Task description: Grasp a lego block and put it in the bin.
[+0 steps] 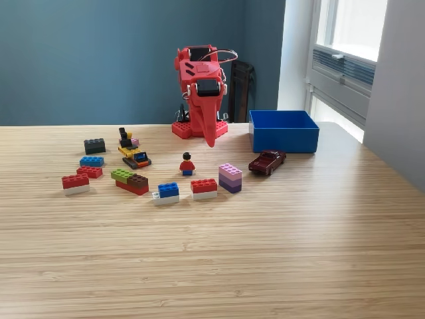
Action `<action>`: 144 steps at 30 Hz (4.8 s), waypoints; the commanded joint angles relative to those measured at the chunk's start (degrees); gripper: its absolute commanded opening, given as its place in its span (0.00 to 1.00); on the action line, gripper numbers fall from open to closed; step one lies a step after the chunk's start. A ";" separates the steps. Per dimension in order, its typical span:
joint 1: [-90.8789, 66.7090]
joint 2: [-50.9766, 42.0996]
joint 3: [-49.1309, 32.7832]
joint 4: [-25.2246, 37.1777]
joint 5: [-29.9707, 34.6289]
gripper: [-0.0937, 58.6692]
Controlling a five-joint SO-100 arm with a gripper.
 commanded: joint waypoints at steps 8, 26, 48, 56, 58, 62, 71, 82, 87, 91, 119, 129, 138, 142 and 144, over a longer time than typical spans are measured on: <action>-0.62 -0.18 0.26 0.35 -0.26 0.00; -0.62 -0.18 0.26 0.35 -0.26 0.00; -0.53 -0.97 -10.20 0.26 3.43 0.00; 2.02 -20.92 -26.63 0.62 6.94 0.00; 3.87 -28.30 -33.75 2.37 7.73 0.00; 8.09 -42.45 -49.22 9.49 9.67 0.04; 24.35 -68.38 -79.10 25.58 1.23 0.15; 41.31 -83.94 -90.53 29.27 -4.83 0.35; 47.81 -85.52 -90.00 29.18 7.21 0.38; 52.38 -85.52 -86.75 29.27 16.17 0.55; 71.10 -85.69 -65.92 28.39 23.73 0.60; 72.16 -85.96 -66.18 23.29 20.65 0.62; 69.17 -87.63 -63.11 19.25 17.84 0.63; 67.85 -91.58 -63.19 19.25 17.31 0.63; 67.32 -93.52 -63.54 19.25 16.96 0.63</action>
